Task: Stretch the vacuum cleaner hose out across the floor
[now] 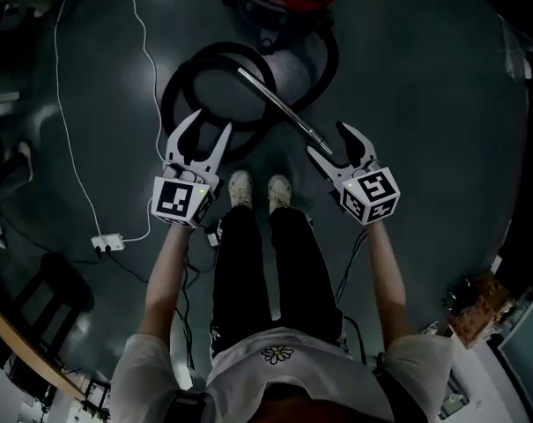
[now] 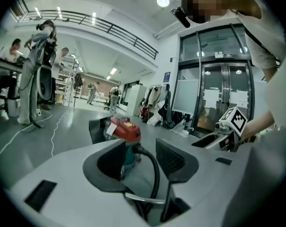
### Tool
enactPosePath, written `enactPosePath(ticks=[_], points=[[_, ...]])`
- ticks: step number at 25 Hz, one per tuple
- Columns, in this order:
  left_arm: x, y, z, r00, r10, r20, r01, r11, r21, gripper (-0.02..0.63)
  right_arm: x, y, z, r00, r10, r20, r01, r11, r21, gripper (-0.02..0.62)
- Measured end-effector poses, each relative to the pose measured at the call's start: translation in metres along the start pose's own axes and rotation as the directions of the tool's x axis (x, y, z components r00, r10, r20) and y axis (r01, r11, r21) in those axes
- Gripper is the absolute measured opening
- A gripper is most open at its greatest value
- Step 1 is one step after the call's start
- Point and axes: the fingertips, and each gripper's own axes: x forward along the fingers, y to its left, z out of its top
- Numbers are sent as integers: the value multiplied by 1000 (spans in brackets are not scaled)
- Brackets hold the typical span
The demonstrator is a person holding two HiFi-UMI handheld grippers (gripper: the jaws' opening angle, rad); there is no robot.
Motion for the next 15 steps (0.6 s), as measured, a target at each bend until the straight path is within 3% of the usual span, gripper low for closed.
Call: enactPosePath(ticks=[4,7,10,13,14,15], points=[[84,36,-219,996,-80,-51,83,995,61,182,119,-75,-188,990,17,-138,-35,992,-125,336],[129,28,-340,973,-220,-74,226,970,88,183,175,-125,-311,968,43,-246,-77,988,-131,336],[143,2,-421,930,-328,-165,350,928,124,183,204,-148,-388,944,36,-328,-103,976,-191,334],[141,-9,-480,909,-322,-265,339,940,22,183,224,-174,-436,896,-97,-434,-4,974,-227,327],[138,-10,-493,906,-310,-288,319,948,-15,183,229,-178,-446,882,-132,-452,26,972,-232,249],[134,-11,-504,903,-298,-310,304,952,-30,183,232,-177,-452,880,-147,-452,37,970,-242,237]])
